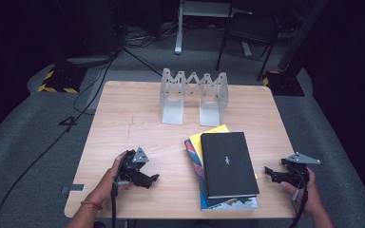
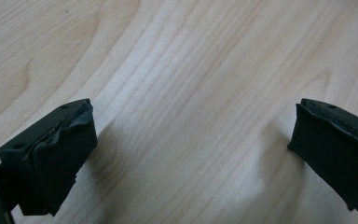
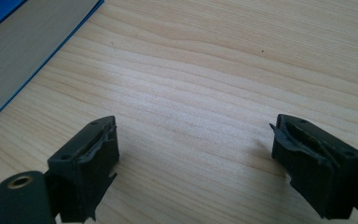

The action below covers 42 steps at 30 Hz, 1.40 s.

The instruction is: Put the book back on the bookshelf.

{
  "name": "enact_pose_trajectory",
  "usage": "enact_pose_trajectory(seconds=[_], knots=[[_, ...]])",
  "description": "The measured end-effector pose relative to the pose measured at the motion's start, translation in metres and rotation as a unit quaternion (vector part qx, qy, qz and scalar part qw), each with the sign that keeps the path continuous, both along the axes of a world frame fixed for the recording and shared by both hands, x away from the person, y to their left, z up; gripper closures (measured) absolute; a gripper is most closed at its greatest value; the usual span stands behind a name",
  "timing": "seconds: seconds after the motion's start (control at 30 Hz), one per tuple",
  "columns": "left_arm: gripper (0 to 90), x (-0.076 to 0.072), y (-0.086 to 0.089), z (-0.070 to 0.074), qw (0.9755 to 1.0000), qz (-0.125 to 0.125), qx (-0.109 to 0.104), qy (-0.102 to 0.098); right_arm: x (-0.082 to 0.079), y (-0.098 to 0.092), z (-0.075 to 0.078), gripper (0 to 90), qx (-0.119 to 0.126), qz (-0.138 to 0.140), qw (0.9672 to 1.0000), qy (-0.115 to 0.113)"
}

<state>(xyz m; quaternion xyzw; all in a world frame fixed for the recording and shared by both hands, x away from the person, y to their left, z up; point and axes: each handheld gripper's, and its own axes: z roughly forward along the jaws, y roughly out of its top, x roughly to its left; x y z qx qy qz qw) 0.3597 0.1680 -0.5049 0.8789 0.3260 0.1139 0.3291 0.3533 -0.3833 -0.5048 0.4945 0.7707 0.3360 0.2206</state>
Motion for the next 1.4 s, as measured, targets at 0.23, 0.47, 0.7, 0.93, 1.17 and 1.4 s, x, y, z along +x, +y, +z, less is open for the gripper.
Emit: enact_pose_trajectory(seconds=[0.23,0.47,0.7,0.93,1.17,1.4], knots=[[0.4,-0.005,-0.022,0.0,1.0,-0.009,0.0,-0.002,-0.002,-0.001,0.0,15.5,0.0,0.006,1.0,0.0],[0.4,-0.011,-0.025,-0.001,0.9993,-0.038,-0.004,-0.005,-0.006,-0.009,0.007,20.7,-0.025,0.031,0.9991,0.017],[0.4,-0.014,-0.024,-0.001,0.9994,-0.034,-0.004,-0.005,-0.034,-0.004,0.033,31.8,0.006,0.122,0.9924,0.008],[0.4,-0.014,-0.024,-0.001,0.9992,-0.039,-0.004,-0.005,-0.058,0.016,0.046,36.3,-0.016,0.193,0.9811,0.001],[0.4,-0.014,-0.024,-0.001,0.9992,-0.039,-0.004,-0.004,-0.075,0.028,0.053,34.6,-0.006,0.235,0.972,-0.008],[0.4,-0.013,-0.024,-0.001,0.9991,-0.041,-0.004,-0.005,-0.081,0.035,0.066,33.8,0.018,0.249,0.9678,-0.028]])
